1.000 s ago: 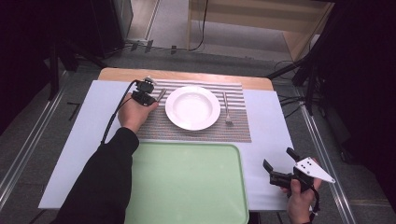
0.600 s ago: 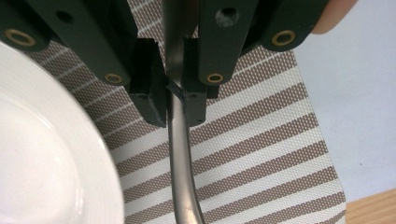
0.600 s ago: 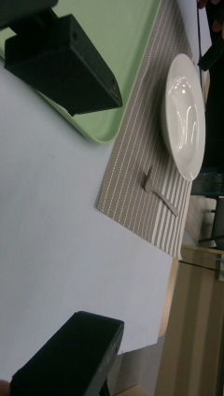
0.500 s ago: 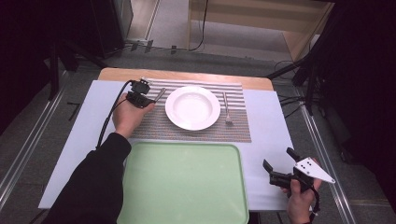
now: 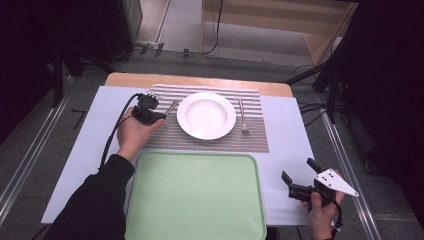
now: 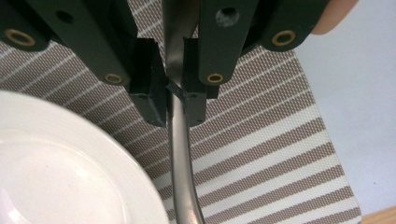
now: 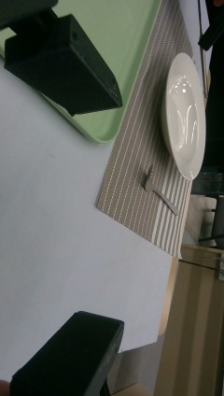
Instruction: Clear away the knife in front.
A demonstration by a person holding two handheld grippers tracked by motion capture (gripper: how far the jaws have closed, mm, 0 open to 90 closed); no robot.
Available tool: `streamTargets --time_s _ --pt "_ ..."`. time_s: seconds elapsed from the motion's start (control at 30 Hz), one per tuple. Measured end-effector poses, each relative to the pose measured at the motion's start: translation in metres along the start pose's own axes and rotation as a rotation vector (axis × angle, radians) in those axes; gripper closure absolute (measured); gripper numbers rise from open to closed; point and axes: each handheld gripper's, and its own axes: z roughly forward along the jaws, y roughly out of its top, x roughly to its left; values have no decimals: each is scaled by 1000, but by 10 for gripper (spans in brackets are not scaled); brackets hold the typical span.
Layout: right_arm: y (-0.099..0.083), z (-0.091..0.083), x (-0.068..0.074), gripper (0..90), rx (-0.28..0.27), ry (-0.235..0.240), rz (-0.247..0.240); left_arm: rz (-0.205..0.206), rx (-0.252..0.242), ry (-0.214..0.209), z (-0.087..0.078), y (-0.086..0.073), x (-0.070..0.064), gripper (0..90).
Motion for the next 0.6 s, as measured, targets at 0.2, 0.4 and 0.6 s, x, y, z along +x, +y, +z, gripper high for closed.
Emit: streamTargets --time_s 0.2,0.4,0.6 --pt "0 0 0 0 -2 -2 -8 17 -27 -19 -11 -13 -10 789" --pt "0 0 1 0 -8 -2 -10 23 -36 -37 -17 -23 -17 789" --pt "0 -1 0 0 -6 -6 -6 45 -51 -38 -25 -33 -25 789"
